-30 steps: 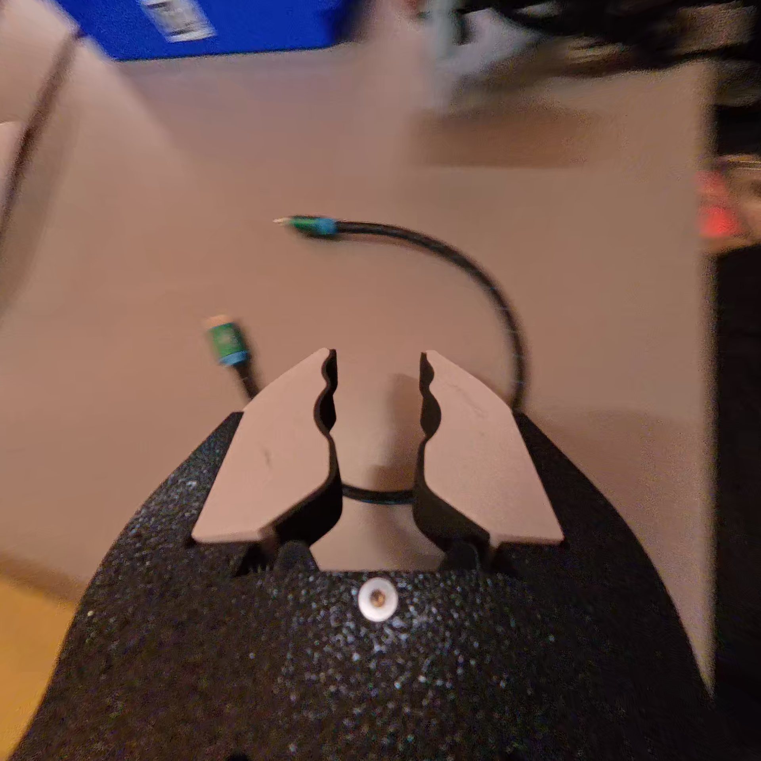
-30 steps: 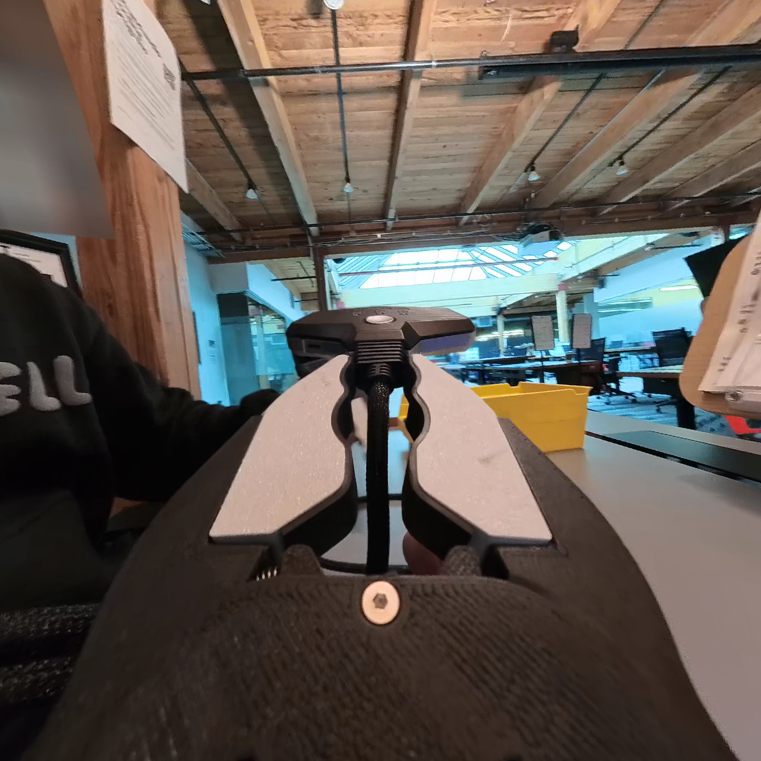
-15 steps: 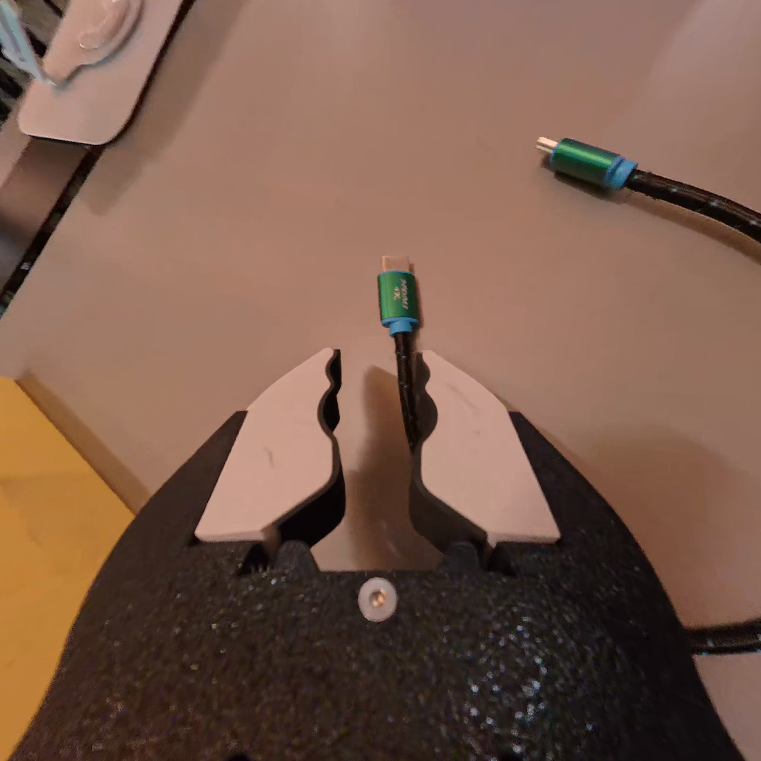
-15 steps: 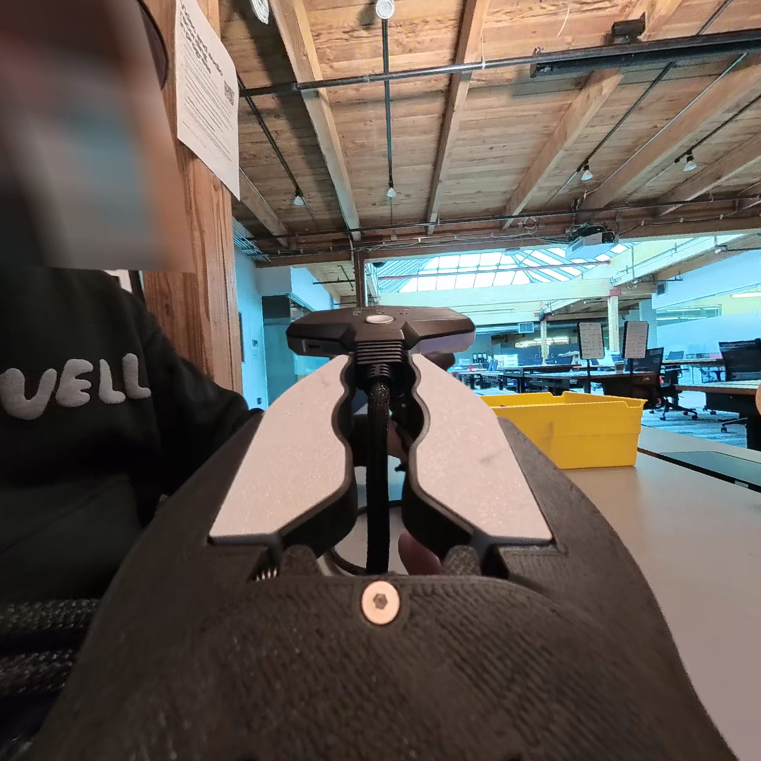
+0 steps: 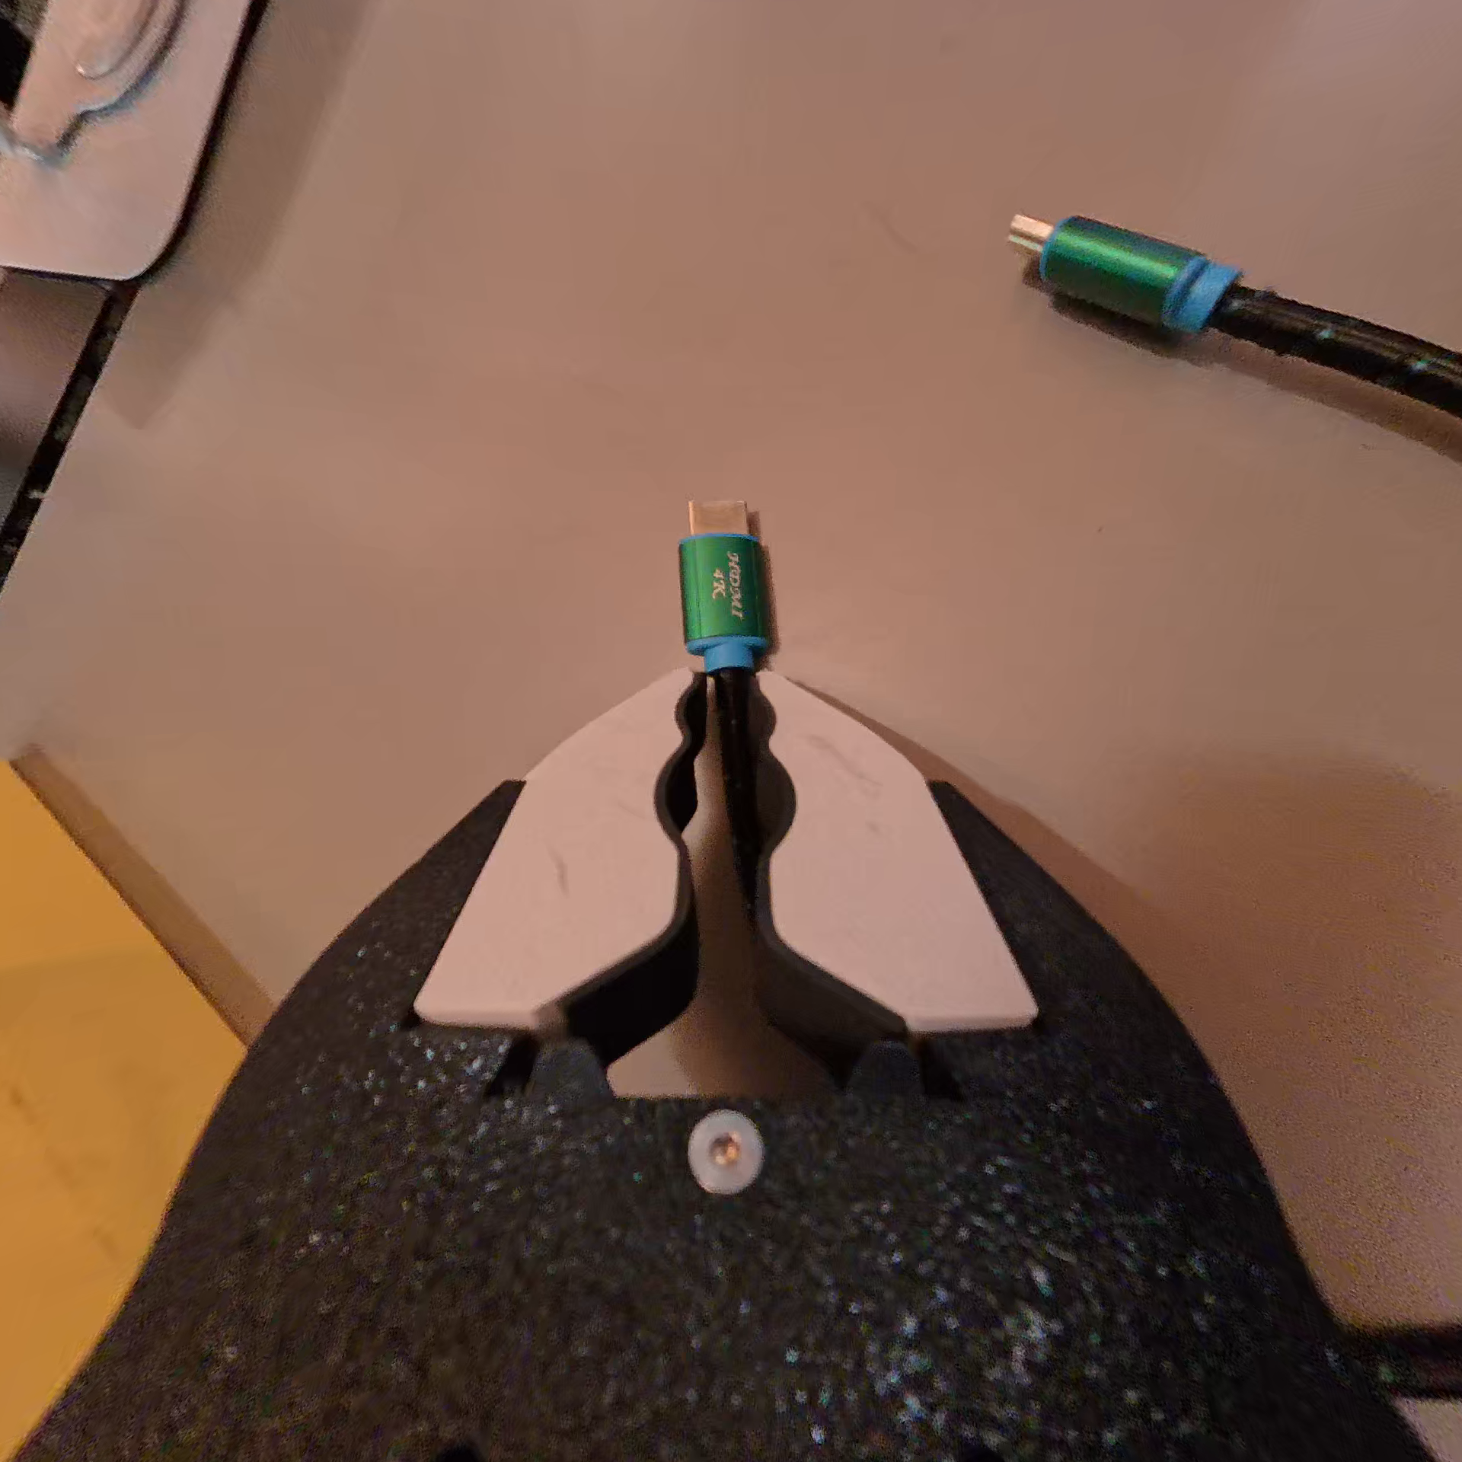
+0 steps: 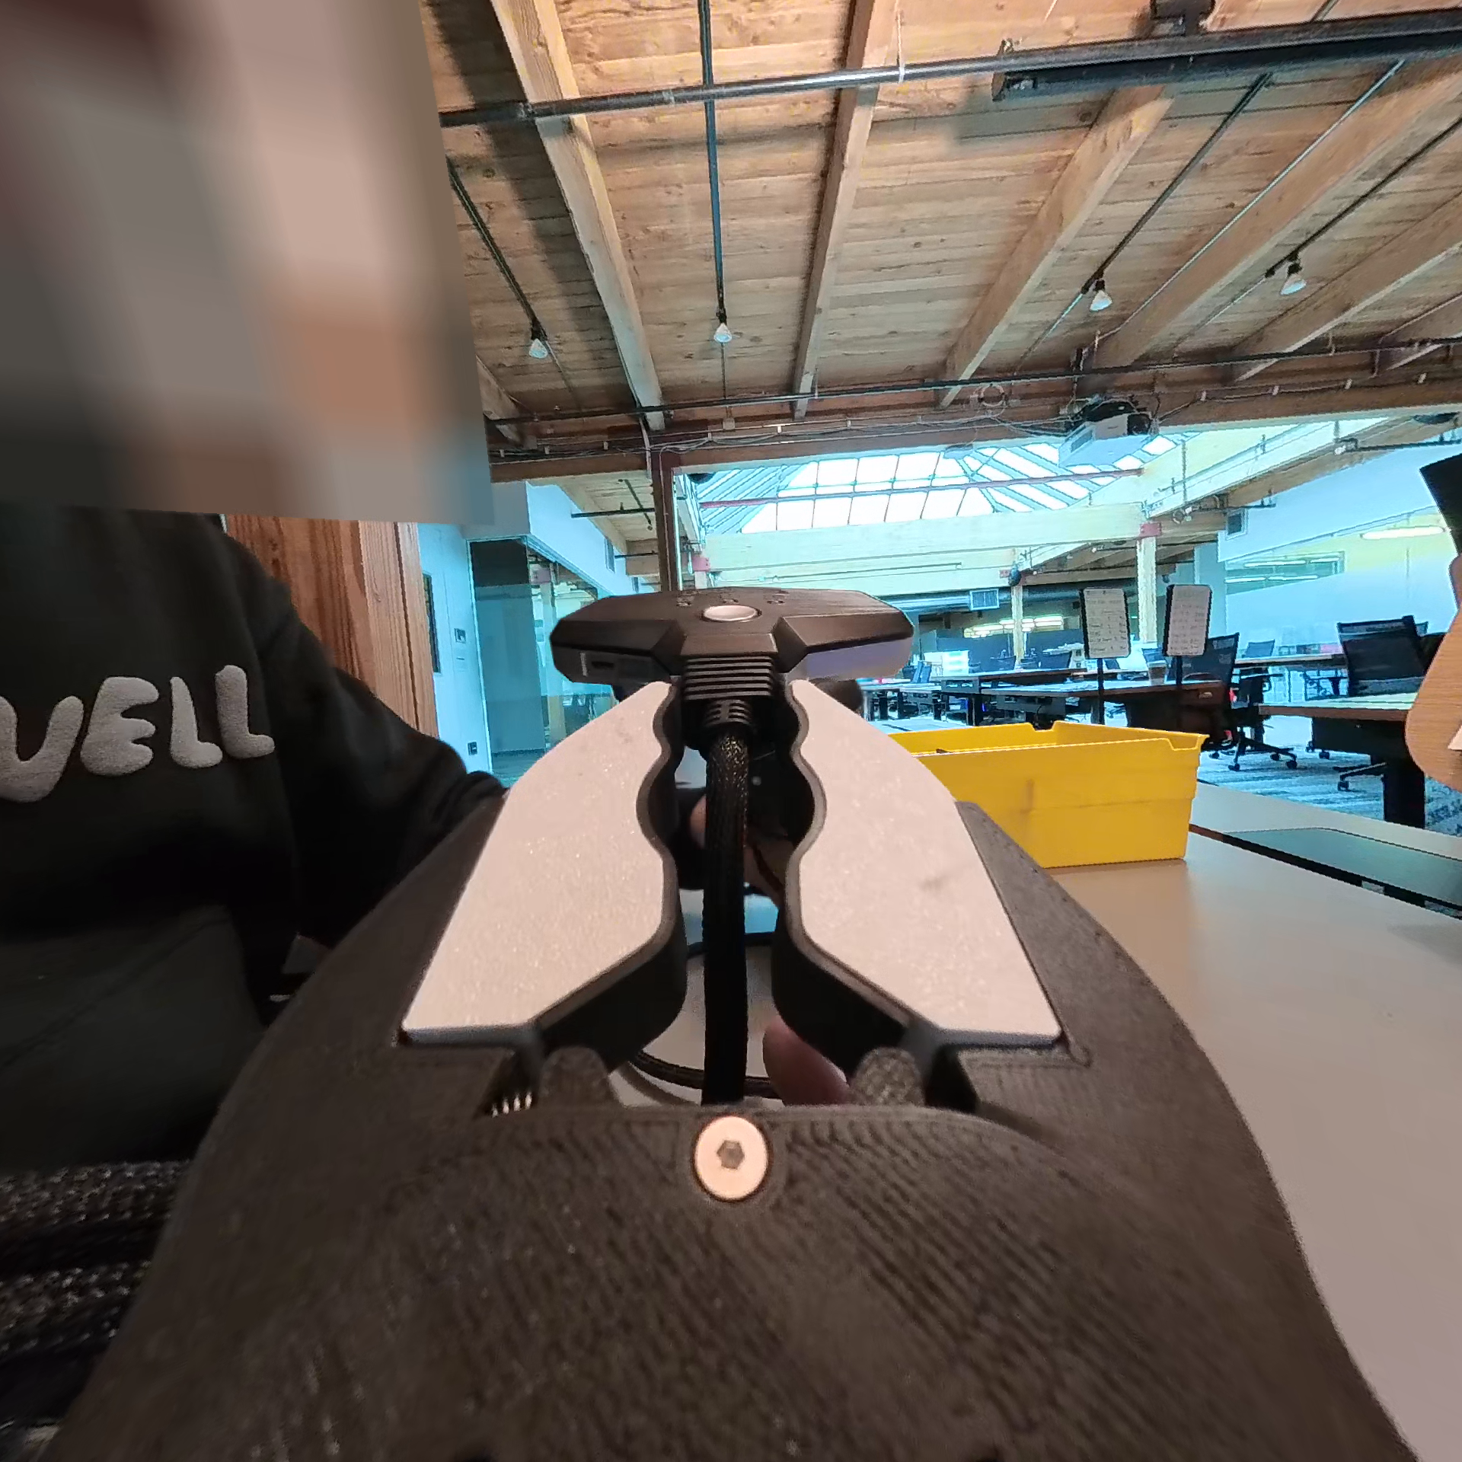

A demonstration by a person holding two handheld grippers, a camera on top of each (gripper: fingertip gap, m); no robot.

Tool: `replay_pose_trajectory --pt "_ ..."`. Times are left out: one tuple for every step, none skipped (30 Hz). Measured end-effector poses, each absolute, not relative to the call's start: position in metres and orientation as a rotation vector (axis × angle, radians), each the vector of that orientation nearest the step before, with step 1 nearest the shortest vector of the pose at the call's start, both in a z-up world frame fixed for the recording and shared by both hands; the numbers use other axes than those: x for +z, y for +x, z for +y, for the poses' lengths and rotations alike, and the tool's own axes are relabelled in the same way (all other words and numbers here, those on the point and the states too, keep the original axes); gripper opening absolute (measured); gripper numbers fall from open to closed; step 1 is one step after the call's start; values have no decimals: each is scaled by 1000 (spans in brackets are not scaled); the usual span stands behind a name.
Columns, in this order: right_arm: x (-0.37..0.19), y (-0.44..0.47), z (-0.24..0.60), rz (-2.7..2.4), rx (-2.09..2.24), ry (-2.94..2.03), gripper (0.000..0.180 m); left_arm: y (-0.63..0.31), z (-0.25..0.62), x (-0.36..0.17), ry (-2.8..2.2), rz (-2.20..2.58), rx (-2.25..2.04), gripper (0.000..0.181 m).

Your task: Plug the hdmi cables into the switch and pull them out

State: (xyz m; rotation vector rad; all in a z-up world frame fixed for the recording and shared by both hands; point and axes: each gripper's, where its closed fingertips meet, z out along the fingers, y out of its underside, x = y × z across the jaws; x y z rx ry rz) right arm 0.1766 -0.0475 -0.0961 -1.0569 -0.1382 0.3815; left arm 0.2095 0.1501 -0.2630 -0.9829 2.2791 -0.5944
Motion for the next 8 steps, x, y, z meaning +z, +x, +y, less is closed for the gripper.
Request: replay_pose_trajectory --pt "-96 177 -47 -136 379 -1058 22 210 150 -263 -994 2256 -586 9" --pt "-96 177 -47 -138 382 -1059 22 210 152 -263 -1014 2239 -573 9" --pt "-97 176 -47 -139 384 -1061 22 210 153 -263 -1033 2233 -562 9" --pt "-97 176 -46 -140 383 -1064 22 211 153 -263 -1048 2231 -565 8" --pt "-98 175 -45 -143 383 -1071 22 211 153 -264 -1072 2228 -579 8" --pt "-99 174 -44 -145 382 -1078 22 212 153 -264 -1103 2228 -602 8" --pt "-100 174 -43 -144 379 -1085 22 212 153 -264 -1130 2232 -631 8" --pt "-100 174 -43 -146 375 -1090 22 212 153 -265 -1157 2242 -669 6"
